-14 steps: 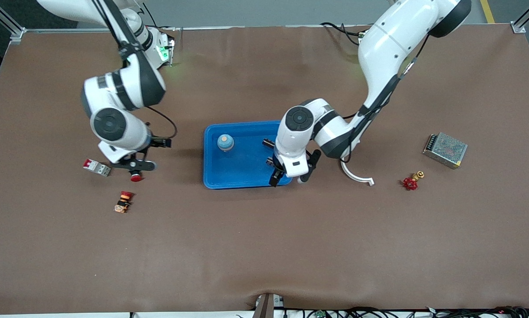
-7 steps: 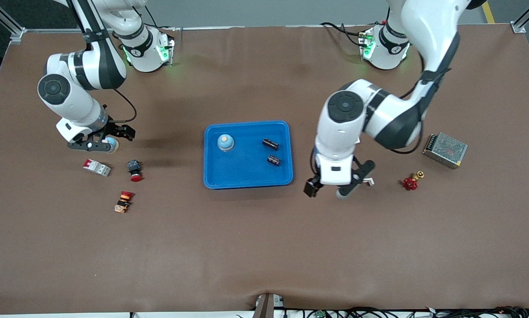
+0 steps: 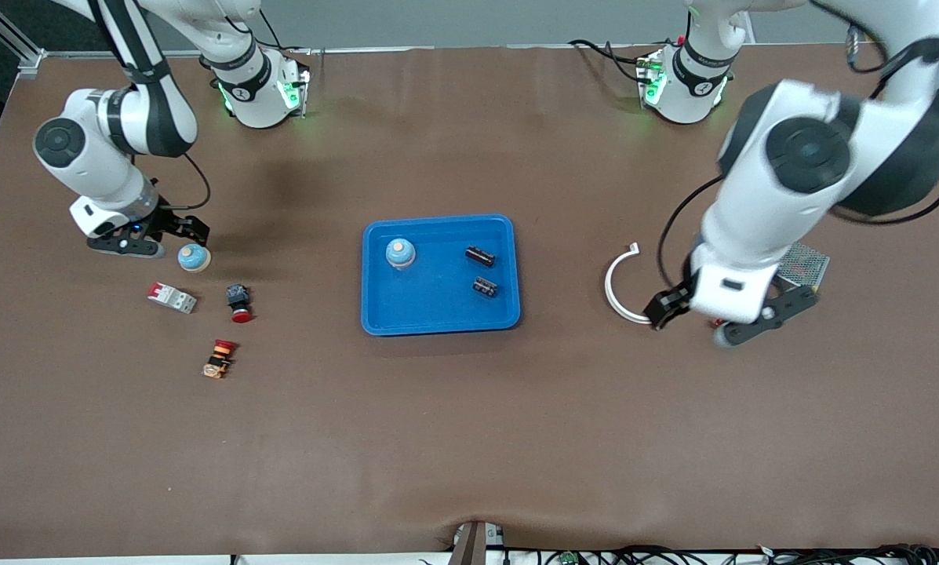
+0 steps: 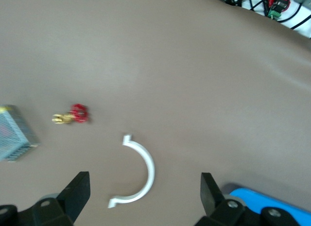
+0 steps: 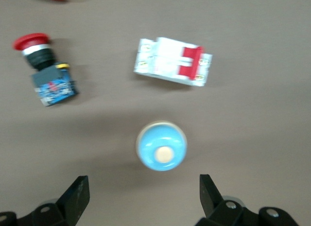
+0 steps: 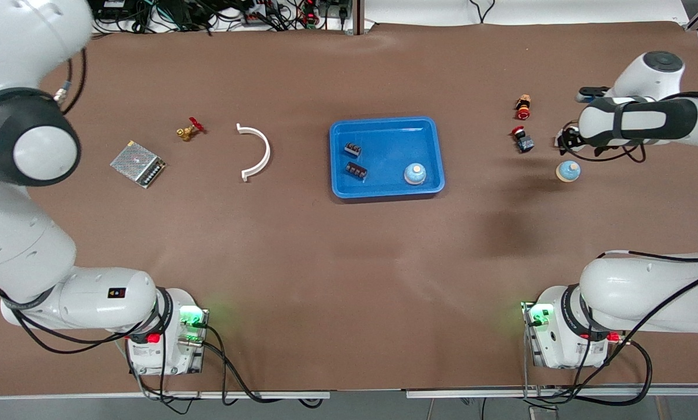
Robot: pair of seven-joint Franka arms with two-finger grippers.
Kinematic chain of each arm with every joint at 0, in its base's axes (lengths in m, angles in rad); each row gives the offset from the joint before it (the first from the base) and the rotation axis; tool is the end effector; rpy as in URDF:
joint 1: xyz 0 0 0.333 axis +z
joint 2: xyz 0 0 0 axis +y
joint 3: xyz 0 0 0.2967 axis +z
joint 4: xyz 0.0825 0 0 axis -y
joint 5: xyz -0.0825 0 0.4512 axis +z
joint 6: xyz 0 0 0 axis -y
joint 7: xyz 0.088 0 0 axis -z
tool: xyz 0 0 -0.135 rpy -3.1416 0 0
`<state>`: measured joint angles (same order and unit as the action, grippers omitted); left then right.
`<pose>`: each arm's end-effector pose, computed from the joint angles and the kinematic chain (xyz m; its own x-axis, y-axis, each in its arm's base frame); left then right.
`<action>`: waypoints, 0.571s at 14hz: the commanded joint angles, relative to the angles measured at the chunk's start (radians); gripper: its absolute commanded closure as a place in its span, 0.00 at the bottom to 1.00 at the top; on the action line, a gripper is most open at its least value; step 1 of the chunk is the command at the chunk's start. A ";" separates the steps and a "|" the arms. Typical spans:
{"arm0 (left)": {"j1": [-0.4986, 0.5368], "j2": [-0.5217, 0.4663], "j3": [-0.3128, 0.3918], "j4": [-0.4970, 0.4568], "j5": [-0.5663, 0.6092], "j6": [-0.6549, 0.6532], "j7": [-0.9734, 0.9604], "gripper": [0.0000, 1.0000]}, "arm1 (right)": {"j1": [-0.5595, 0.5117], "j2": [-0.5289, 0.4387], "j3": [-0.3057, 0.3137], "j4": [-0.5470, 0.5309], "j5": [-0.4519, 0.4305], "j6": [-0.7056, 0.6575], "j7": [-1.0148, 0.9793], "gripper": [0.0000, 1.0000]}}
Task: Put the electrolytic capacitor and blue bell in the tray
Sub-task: 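Withdraw the left gripper while the right gripper grasps the other blue button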
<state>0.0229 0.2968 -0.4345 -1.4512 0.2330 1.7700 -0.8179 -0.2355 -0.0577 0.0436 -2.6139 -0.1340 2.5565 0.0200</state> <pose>0.6746 -0.2325 0.4786 0.9217 0.3718 0.1108 0.3778 -0.9251 -0.0378 0.4626 -0.0905 0.1685 0.9950 -0.1001 -0.0026 -0.0997 -0.9921 0.0764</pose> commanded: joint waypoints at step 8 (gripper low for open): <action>0.121 -0.231 0.103 -0.038 -0.108 -0.213 0.538 0.00 | -0.103 0.243 0.018 -0.005 -0.015 0.312 -0.100 0.00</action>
<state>0.1675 0.1055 -0.3985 -1.4562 0.1641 1.5640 -0.3701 -0.3190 0.1602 0.0462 -2.6227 -0.1341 2.8432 -0.0809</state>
